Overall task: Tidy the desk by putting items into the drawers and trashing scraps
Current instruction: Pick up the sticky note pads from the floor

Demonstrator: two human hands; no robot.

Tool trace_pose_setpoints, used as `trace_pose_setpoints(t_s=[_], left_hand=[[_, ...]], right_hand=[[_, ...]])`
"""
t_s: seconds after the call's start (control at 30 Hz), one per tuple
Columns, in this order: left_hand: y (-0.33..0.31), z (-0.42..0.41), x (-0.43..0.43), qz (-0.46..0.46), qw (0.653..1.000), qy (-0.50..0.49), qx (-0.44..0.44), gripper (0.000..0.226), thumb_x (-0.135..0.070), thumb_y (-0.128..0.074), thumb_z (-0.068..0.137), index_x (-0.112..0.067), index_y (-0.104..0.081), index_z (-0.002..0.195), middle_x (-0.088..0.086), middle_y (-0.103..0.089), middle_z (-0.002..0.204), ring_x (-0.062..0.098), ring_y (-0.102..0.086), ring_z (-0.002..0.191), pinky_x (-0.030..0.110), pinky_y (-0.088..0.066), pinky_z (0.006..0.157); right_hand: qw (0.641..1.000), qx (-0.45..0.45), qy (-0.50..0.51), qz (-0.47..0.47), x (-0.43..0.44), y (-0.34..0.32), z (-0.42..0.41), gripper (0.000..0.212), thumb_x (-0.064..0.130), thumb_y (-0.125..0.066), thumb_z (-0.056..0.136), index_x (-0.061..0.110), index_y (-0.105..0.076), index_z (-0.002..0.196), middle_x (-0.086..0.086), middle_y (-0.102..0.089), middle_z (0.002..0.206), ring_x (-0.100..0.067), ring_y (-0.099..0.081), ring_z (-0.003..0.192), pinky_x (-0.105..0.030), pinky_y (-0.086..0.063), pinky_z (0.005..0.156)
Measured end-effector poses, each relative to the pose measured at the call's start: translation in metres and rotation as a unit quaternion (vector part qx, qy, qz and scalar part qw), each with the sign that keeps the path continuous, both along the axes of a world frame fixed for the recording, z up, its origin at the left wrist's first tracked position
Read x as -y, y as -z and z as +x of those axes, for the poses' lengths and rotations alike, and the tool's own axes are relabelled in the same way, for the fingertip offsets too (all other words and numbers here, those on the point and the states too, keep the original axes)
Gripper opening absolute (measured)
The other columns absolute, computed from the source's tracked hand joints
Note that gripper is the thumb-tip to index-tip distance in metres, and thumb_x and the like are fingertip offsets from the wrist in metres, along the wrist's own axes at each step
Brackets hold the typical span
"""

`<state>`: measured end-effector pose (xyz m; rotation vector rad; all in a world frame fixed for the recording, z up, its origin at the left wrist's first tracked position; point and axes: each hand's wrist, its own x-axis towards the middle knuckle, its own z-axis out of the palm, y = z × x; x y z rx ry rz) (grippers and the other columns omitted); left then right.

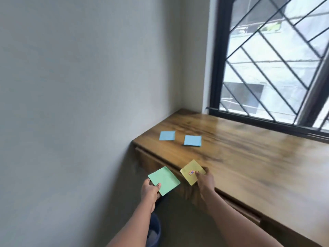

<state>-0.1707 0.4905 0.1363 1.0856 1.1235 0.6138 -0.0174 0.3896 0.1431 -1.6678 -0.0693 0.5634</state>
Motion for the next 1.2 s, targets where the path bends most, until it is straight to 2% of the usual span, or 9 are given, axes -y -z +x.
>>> trace_pose_setpoints(t_s=[0.13, 0.23, 0.37, 0.5, 0.67, 0.8, 0.93, 1.03, 1.2], left_hand=[[-0.005, 0.068, -0.006, 0.002, 1.0, 0.028, -0.006, 0.051, 0.006, -0.057, 0.088, -0.008, -0.04, 0.134, 0.01, -0.057, 0.111, 0.025, -0.06, 0.087, 0.029, -0.049, 0.062], [-0.006, 0.107, -0.005, 0.008, 0.999, 0.045, -0.022, 0.058, 0.008, -0.06, 0.086, -0.011, -0.037, 0.136, 0.007, -0.055, 0.108, 0.025, -0.059, 0.09, 0.031, -0.049, 0.062], [-0.007, 0.154, -0.003, 0.016, 0.995, 0.079, -0.053, 0.072, 0.007, -0.059, 0.087, -0.019, -0.024, 0.145, 0.009, -0.051, 0.12, 0.02, -0.056, 0.088, 0.025, -0.048, 0.058], [-0.004, 0.204, -0.004, 0.04, 0.988, 0.126, -0.08, 0.075, 0.003, -0.062, 0.086, -0.023, -0.025, 0.146, 0.008, -0.052, 0.121, 0.013, -0.056, 0.072, 0.026, -0.051, 0.06], [-0.002, 0.271, -0.017, 0.072, 0.974, 0.187, -0.104, 0.074, 0.001, -0.064, 0.085, -0.021, -0.027, 0.145, 0.01, -0.052, 0.13, 0.023, -0.059, 0.104, 0.036, -0.057, 0.079], [-0.001, 0.317, -0.027, 0.141, 0.938, 0.258, -0.184, 0.072, -0.007, -0.064, 0.087, -0.02, -0.024, 0.146, 0.009, -0.051, 0.135, 0.026, -0.053, 0.12, 0.031, -0.044, 0.1], [-0.003, 0.355, -0.033, 0.275, 0.871, 0.297, -0.28, 0.07, -0.013, -0.065, 0.087, -0.011, -0.026, 0.145, 0.01, -0.04, 0.144, 0.023, -0.038, 0.135, 0.028, -0.032, 0.108], [0.002, 0.367, -0.037, 0.32, 0.838, 0.324, -0.302, 0.061, -0.011, -0.062, 0.088, -0.012, -0.033, 0.142, 0.013, -0.036, 0.143, 0.024, -0.038, 0.133, 0.028, -0.032, 0.108], [0.013, 0.351, -0.044, 0.402, 0.817, 0.323, -0.258, 0.043, -0.005, -0.054, 0.092, -0.013, -0.048, 0.134, 0.01, -0.038, 0.142, 0.022, -0.042, 0.129, 0.026, -0.033, 0.106]], right_hand=[[0.996, 0.021, 0.083, -0.013, 0.02, -0.009, 0.061, 0.031, 0.01, -0.054, 0.092, 0.016, -0.052, 0.122, -0.014, -0.064, 0.104, -0.031, -0.063, 0.087, -0.048, -0.057, 0.077], [0.991, 0.027, 0.119, -0.048, 0.038, 0.0, 0.094, 0.03, 0.013, -0.056, 0.09, 0.017, -0.053, 0.12, -0.017, -0.065, 0.111, -0.036, -0.062, 0.096, -0.053, -0.053, 0.084], [0.986, 0.023, 0.14, -0.091, 0.063, 0.003, 0.127, 0.035, 0.012, -0.056, 0.09, 0.013, -0.053, 0.124, -0.019, -0.063, 0.115, -0.037, -0.059, 0.104, -0.045, -0.049, 0.092], [0.981, 0.02, 0.125, -0.149, 0.073, 0.007, 0.159, 0.033, 0.011, -0.053, 0.092, 0.011, -0.052, 0.126, -0.018, -0.063, 0.117, -0.034, -0.058, 0.106, -0.034, -0.045, 0.086], [0.974, 0.026, 0.14, -0.177, 0.062, 0.004, 0.204, 0.034, 0.008, -0.051, 0.093, 0.008, -0.051, 0.126, -0.021, -0.06, 0.12, -0.034, -0.056, 0.111, -0.031, -0.043, 0.086], [0.966, 0.047, 0.151, -0.204, 0.044, 0.0, 0.239, 0.032, 0.006, -0.048, 0.093, 0.006, -0.051, 0.126, -0.022, -0.06, 0.119, -0.034, -0.056, 0.108, -0.029, -0.04, 0.075], [0.947, 0.078, 0.153, -0.271, 0.027, 0.007, 0.258, 0.035, 0.007, -0.047, 0.092, 0.008, -0.051, 0.126, -0.024, -0.055, 0.124, -0.039, -0.05, 0.114, -0.038, -0.041, 0.092], [0.92, 0.051, 0.184, -0.341, 0.02, 0.011, 0.259, 0.032, 0.011, -0.049, 0.091, 0.012, -0.054, 0.122, -0.022, -0.04, 0.128, -0.041, -0.041, 0.113, -0.042, -0.034, 0.099], [0.915, 0.064, 0.217, -0.336, 0.013, 0.021, 0.251, 0.027, 0.011, -0.045, 0.09, 0.011, -0.05, 0.117, -0.019, -0.026, 0.127, -0.038, -0.038, 0.109, -0.041, -0.036, 0.097]])
